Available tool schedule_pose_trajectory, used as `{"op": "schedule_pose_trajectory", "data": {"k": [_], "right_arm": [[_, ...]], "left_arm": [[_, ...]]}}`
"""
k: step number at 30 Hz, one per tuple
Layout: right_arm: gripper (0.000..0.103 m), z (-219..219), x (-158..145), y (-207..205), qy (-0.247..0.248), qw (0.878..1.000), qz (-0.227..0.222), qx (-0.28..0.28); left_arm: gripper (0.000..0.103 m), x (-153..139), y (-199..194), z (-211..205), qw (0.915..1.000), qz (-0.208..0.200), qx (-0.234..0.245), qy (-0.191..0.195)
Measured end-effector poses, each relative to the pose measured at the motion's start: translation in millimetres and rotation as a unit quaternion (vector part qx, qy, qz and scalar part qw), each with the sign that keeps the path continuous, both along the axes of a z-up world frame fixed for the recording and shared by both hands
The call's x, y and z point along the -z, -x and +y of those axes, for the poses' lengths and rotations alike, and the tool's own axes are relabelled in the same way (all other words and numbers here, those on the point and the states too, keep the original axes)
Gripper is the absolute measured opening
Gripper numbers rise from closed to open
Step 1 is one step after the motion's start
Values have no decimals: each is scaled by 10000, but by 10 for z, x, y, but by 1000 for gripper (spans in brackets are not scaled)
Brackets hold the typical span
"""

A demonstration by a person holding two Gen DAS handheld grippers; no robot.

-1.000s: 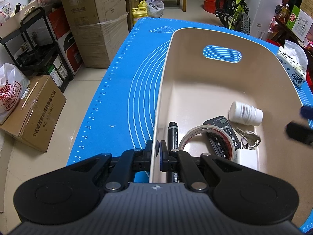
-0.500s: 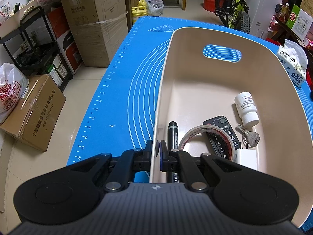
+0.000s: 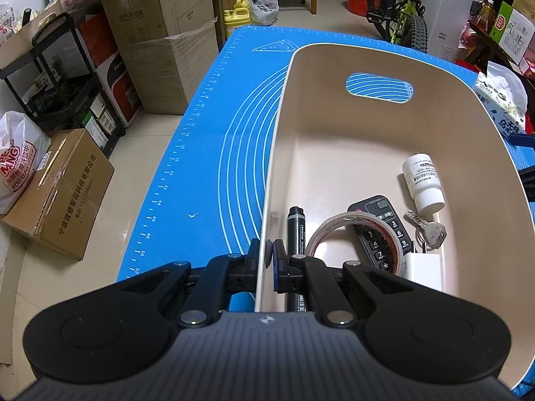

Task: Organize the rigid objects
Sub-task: 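Lower the right gripper onto the orange-purple toy and grasp it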

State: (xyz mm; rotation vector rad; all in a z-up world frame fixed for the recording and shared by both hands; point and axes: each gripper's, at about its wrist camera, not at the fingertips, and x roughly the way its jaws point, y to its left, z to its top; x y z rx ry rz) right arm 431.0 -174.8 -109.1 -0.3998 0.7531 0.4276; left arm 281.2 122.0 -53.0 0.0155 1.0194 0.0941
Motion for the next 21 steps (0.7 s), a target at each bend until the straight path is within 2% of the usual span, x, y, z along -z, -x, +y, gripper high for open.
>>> {"op": "schedule_pose_trajectory", "data": {"k": [7, 10, 14, 15, 21], "right_arm": [[92, 1, 301, -245, 54, 9998, 134, -103], [90, -51, 336, -296, -222, 9996, 140, -88], [81, -149, 361, -287, -612, 9978, 264, 13], [78, -155, 361, -283, -638, 9976, 249, 49], [78, -139, 353, -242, -671, 9971, 240, 282]], "left_arm": [[9, 2, -6, -1, 10000, 13, 20, -6], [9, -2, -8, -10, 10000, 18, 31, -30], [9, 0, -5, -13, 10000, 14, 30, -41], [9, -1, -4, -13, 10000, 11, 28, -43], [9, -8, -12, -16, 10000, 18, 12, -37]]}}
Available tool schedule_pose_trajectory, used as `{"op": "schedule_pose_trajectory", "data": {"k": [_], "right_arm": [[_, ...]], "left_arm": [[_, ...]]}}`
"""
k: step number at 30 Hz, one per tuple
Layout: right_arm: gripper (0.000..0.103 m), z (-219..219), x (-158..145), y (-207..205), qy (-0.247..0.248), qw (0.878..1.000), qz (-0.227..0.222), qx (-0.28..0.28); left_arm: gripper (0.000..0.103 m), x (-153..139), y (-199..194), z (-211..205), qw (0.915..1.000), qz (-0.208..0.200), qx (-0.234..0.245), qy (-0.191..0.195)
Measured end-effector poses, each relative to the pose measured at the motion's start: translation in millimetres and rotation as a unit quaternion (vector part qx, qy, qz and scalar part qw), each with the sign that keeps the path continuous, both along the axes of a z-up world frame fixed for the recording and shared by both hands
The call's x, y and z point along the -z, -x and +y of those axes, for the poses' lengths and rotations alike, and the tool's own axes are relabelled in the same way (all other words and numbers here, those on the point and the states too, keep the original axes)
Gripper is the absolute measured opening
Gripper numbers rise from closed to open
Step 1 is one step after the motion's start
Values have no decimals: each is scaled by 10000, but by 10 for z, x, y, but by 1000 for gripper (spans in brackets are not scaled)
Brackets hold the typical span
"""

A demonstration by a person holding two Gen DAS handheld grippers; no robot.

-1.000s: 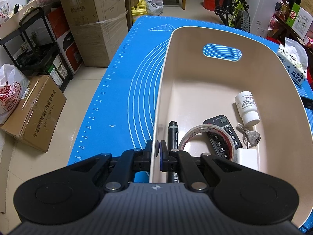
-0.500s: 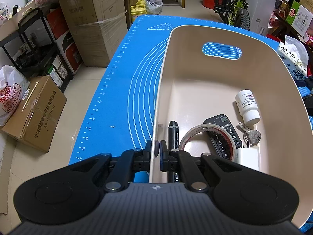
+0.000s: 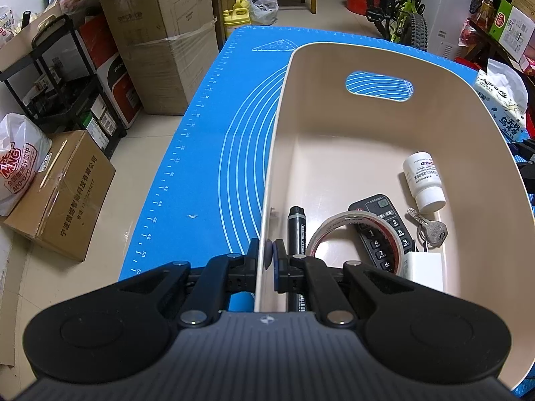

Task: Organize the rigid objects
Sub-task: 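Lower the right gripper onto the orange-purple toy and grasp it, then lift the orange-purple toy and carry it over the basket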

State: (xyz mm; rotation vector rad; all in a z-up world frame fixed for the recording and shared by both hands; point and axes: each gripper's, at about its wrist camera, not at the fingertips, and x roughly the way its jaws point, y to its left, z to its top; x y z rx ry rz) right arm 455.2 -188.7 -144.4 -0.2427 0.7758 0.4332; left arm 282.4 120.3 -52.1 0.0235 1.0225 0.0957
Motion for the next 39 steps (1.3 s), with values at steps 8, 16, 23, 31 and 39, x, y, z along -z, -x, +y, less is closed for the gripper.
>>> {"op": "schedule_pose_trajectory", "data": {"k": [8, 16, 23, 31, 39], "right_arm": [[78, -48, -163, 157, -28, 9995, -208, 223], [78, -75, -630, 447, -231, 9969, -676, 324], [78, 123, -1130, 771, -435, 9914, -1236, 62], [78, 649, -1589, 1074, -526, 9822, -1722, -528], [78, 1144, -1593, 1173, -542, 9833, -1517, -848]], "left_arm": [[9, 0, 6, 2, 10000, -3, -20, 26], [9, -6, -2, 2, 10000, 5, -68, 51], [9, -6, -8, -3, 9999, 0, -113, 47], [9, -2, -3, -2, 9999, -1, -114, 49], [9, -2, 0, 2, 9999, -5, -100, 30]]}}
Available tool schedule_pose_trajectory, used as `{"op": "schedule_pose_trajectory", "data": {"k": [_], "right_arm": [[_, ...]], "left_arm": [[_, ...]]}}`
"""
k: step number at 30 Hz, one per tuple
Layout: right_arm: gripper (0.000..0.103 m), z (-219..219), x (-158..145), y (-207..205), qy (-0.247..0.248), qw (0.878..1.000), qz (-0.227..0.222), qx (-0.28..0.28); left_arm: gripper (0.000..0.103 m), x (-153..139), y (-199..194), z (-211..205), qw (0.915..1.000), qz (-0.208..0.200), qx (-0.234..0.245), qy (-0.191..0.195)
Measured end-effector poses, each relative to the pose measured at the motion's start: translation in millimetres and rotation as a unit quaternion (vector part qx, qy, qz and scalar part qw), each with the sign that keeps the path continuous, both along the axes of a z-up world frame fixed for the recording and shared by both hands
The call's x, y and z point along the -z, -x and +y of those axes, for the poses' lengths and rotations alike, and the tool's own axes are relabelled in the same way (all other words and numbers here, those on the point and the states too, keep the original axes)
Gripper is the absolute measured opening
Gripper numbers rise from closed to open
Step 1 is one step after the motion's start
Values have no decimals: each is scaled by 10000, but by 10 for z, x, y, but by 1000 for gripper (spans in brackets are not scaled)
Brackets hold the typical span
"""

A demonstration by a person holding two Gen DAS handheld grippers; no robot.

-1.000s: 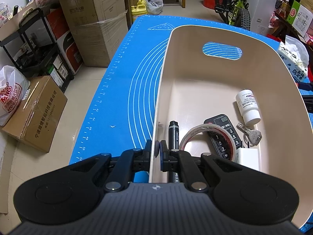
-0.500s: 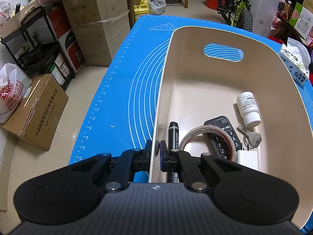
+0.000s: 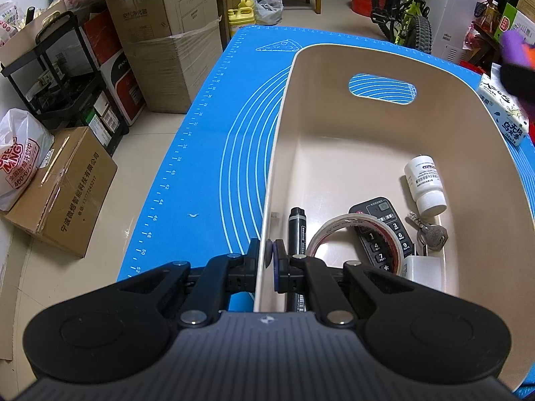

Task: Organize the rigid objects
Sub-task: 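Lift the orange-purple toy and carry it over the basket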

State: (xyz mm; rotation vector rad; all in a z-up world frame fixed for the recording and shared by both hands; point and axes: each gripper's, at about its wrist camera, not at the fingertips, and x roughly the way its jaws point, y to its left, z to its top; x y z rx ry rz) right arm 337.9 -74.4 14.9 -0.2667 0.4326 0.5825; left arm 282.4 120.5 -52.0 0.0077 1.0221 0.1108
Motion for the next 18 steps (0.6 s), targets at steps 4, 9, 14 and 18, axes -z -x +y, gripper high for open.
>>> {"op": "schedule_pose_trajectory", "data": {"k": [4, 9, 14, 18], "right_arm": [[78, 226, 149, -30, 124, 9995, 267, -91], [78, 484, 392, -44, 423, 9969, 625, -211], [78, 628, 581, -73, 625, 9929, 974, -288], [78, 734, 710, -128, 837, 9872, 1315, -321]], "left_arm": [[9, 2, 0, 1, 10000, -1, 5, -7], [9, 2, 0, 1, 10000, -2, 9, -14], [9, 4, -2, -8, 10000, -2, 20, -46], [9, 4, -4, -23, 10000, 0, 25, -80]]}}
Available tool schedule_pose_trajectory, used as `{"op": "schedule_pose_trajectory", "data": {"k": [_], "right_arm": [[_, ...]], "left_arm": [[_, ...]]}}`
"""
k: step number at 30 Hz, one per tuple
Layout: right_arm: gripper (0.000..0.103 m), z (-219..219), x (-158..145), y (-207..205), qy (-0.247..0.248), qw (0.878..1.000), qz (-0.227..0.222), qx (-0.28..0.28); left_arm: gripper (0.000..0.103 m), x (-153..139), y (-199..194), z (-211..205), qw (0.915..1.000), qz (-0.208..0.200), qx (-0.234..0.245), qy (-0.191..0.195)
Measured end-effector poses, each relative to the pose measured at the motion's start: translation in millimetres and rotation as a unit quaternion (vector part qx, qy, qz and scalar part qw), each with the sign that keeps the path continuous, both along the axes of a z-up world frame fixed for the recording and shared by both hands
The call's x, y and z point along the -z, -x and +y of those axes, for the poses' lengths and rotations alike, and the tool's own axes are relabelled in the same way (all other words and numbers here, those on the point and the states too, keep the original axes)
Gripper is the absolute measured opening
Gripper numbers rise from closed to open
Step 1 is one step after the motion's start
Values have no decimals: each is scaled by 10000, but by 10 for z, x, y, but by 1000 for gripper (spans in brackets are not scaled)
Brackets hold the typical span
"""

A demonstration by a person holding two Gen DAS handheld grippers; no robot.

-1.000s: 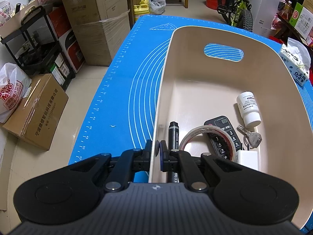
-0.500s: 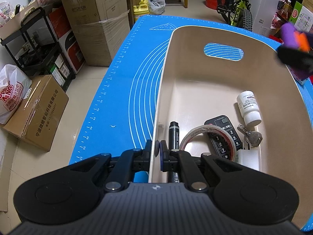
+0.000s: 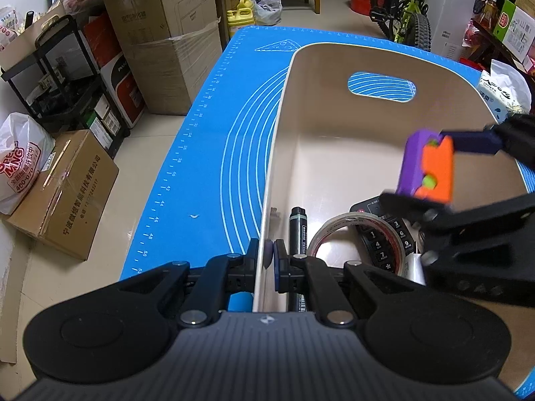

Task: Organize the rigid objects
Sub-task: 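Lift the orange-purple toy and carry it over the basket, then lower the toy into the basket and open the right gripper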

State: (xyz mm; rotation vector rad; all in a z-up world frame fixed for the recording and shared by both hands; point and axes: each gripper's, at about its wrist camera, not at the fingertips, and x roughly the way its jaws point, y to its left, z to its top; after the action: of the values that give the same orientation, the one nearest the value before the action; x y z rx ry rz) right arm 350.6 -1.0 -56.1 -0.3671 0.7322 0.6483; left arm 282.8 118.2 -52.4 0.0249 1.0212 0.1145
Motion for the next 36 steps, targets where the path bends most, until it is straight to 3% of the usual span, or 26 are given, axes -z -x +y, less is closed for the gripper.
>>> {"op": "schedule_pose_trajectory", "data": {"k": [10, 15, 28, 36], "right_arm": [[79, 198, 127, 17, 634, 9970, 373, -230], [92, 82, 35, 25, 276, 9991, 277, -187], [92, -730, -577, -53, -683, 9930, -767, 589], [92, -1451, -408, -438, -953, 9816, -718, 1491]], "left_arm": [[10, 0, 2, -13, 10000, -5, 11, -39], [10, -5, 0, -13, 10000, 1, 5, -31], [10, 4, 0, -13, 10000, -2, 11, -58], [10, 10, 1, -18, 10000, -4, 19, -83]]}}
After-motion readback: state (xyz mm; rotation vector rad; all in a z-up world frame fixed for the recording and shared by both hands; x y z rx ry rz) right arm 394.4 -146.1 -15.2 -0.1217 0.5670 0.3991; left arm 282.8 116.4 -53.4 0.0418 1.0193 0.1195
